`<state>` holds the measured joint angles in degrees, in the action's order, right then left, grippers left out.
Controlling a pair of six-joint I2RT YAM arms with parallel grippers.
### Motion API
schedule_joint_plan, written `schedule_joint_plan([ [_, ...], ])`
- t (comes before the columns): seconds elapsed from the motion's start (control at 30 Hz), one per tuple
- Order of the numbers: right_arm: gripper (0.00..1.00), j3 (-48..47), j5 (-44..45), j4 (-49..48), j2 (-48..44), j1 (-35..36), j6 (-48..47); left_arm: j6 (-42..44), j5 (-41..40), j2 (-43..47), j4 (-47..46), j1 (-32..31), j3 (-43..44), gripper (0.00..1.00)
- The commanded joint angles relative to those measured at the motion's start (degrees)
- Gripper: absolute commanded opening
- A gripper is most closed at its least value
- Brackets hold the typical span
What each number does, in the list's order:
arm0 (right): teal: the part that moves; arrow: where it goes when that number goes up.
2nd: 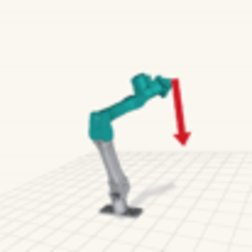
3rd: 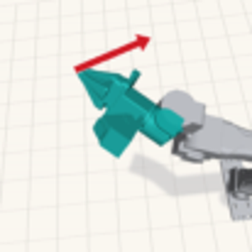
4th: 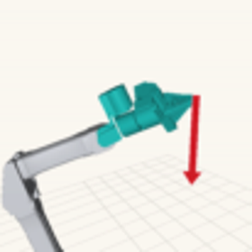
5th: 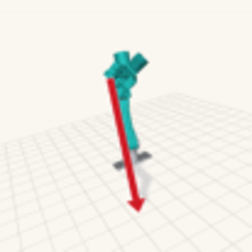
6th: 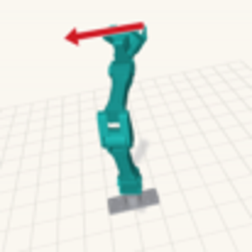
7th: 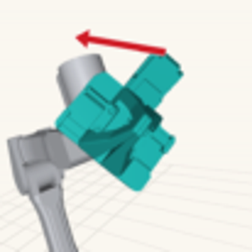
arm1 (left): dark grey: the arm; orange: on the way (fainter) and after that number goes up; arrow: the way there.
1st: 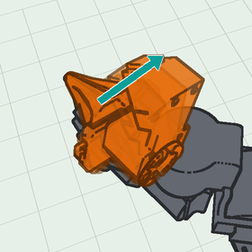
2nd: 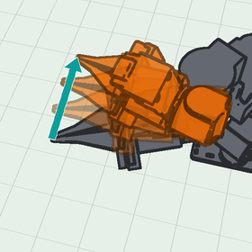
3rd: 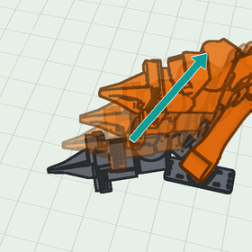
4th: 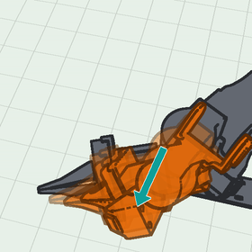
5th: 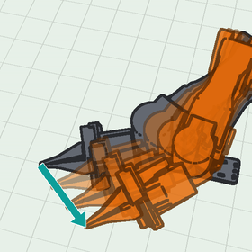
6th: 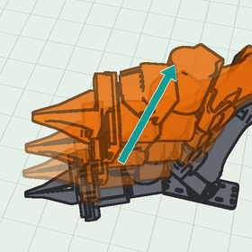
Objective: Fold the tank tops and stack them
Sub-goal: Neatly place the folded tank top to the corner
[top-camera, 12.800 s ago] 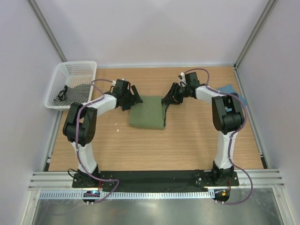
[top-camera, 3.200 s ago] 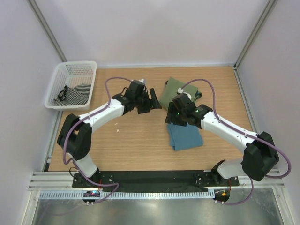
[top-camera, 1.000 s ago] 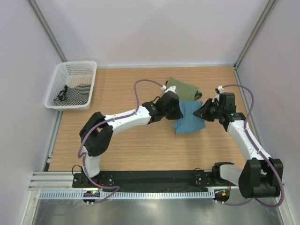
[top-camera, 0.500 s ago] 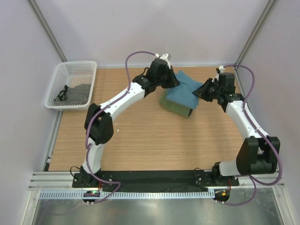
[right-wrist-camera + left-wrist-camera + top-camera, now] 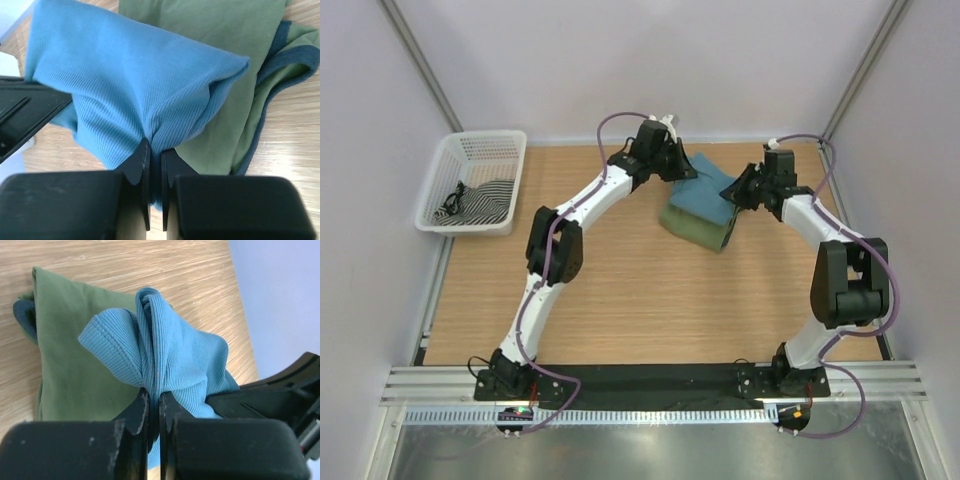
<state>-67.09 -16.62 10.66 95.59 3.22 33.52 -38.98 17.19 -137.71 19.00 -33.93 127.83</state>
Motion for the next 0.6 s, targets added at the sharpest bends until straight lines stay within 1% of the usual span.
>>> schedule_joint_plan([
  [0.0,0.01,-0.68,1.85,-2.83,0.21,1.08,0.32,-2.23,3.02,-2.64,-3.98,1.76,3.65,0.00],
  [0.2,0.02,3.36,3.61,-5.47,2.84,2.23,1.11,-4.69,3.73,-7.12,-3.46,2.47,4.18,0.00],
  [0.23,0.05,3.80,4.22,-6.25,4.41,2.23,1.11,-4.87,3.73,-7.57,-3.01,2.73,4.18,0.00],
  [0.27,0.12,4.07,4.84,-6.26,5.39,2.23,0.94,-4.96,3.47,-7.92,-2.57,2.91,4.09,0.01],
  [0.3,0.16,3.99,4.84,-6.17,6.61,1.79,0.85,-4.88,3.29,-8.62,-1.52,3.08,4.18,0.02],
  [0.33,0.21,4.07,4.24,-6.61,7.58,1.61,0.85,-4.61,2.77,-8.89,-0.99,3.26,4.09,0.08],
  [0.37,0.36,4.07,3.88,-6.61,9.25,1.44,1.02,-4.35,2.50,-9.15,0.14,3.26,4.18,0.14],
  [0.4,0.42,4.07,4.05,-6.61,9.61,1.26,1.20,-3.57,2.32,-9.24,0.85,3.35,4.36,0.32],
  [0.43,0.48,4.51,4.23,-6.70,9.70,1.26,1.46,-3.12,2.15,-9.24,1.64,3.35,4.44,0.40],
  [0.47,0.52,5.03,5.27,-6.70,8.92,1.35,1.46,-2.77,2.15,-8.98,2.17,3.35,4.53,0.48],
  [0.5,0.57,5.56,6.15,-6.53,8.21,1.26,1.55,-1.81,2.23,-8.20,2.96,3.26,4.36,0.58],
  [0.57,0.63,6.71,8.35,-6.00,5.85,1.17,1.46,-0.75,2.06,-6.88,3.75,3.26,4.18,0.64],
])
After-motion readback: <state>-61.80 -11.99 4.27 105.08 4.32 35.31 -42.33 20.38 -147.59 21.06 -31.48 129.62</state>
